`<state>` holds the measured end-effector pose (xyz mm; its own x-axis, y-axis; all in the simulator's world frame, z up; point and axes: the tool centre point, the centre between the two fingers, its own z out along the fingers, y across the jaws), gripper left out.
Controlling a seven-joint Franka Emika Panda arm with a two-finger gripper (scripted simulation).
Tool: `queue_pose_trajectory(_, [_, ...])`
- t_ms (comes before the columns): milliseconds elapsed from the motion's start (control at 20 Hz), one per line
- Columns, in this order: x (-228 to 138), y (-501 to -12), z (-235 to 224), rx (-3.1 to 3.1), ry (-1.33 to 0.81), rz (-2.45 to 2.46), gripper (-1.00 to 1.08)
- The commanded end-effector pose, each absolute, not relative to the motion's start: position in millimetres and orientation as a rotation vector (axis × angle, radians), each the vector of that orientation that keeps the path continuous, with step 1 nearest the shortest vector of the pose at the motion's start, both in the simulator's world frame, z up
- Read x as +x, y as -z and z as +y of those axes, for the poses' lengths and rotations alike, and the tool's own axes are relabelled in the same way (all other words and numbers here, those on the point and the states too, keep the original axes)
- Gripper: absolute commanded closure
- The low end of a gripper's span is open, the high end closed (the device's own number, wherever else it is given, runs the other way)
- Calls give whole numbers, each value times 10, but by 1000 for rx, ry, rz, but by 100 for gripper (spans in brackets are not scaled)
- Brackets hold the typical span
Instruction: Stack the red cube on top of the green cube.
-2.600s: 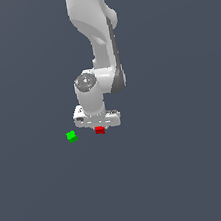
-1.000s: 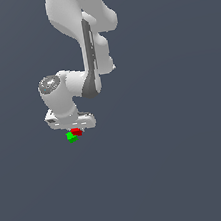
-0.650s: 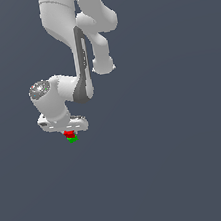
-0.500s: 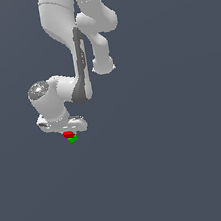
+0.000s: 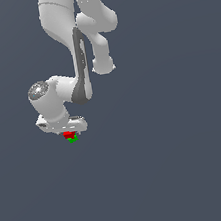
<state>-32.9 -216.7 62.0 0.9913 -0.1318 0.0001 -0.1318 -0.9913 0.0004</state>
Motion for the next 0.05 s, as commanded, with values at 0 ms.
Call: queue_pose_trajectory(0, [-328,-620,-2167,3134,0,-207,-92])
